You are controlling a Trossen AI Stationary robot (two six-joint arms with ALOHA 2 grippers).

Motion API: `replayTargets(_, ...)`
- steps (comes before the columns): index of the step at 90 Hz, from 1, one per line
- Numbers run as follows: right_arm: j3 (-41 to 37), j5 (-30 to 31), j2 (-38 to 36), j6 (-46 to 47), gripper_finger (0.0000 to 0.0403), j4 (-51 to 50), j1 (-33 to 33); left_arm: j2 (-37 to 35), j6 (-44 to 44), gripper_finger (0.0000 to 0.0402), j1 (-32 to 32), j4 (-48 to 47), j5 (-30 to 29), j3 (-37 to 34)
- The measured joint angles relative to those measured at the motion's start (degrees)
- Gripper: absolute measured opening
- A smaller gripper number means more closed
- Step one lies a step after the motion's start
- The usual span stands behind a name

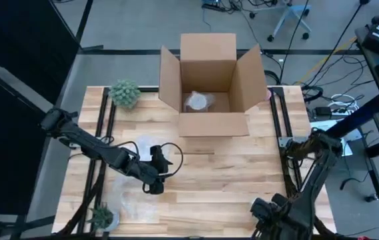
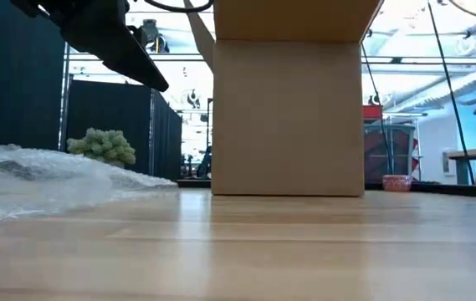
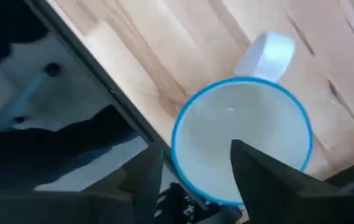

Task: Wrap mug
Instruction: Prepare the bubble wrap

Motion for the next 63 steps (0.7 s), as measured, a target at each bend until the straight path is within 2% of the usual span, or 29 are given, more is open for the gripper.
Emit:
replayTargets(6, 0.0, 1.61, -2.62, -0.3, 0.019, -0.03, 0.0, 0.0, 0.01, 0.018, 0.0, -0.02, 0.0, -0.01)
replayTargets(10, 0.0, 4.83, -4.44, -0.44, 0.0191, -0.09, 0.0, 0.0, 0.0, 0.018, 0.0, -0.03, 0.0, -0.01)
replayTargets(30, 0.04, 34.68, -7.46, -10.75, 0.0189, 0.17, -1.01, 0.0, -0.44, 0.018, 0.04, -1.67, 0.0, 0.01)
replayTargets(37, 0.07, 42.07, -5.93, -15.94, 0.0188, 0.27, -2.82, 0.0, -1.99, 0.018, 0.04, -4.53, 0.0, 0.01)
replayTargets(42, 0.07, 44.3, -3.94, -19.52, 0.0188, 0.85, -4.88, 0.0, -3.46, 0.018, 0.04, -7.32, 0.0, 0.01)
replayTargets(50, 0.04, 44.63, 0.05, -25.57, 0.0188, 2.91, -8.54, 0.0, -6.56, 0.018, 0.04, -12.66, 0.0, 0.01)
replayTargets(63, 0.04, 44.64, 7.36, -37.89, 0.0188, 11.66, -14.25, 0.0, -10.77, 0.018, 0.12, -20.29, -0.02, 0.01)
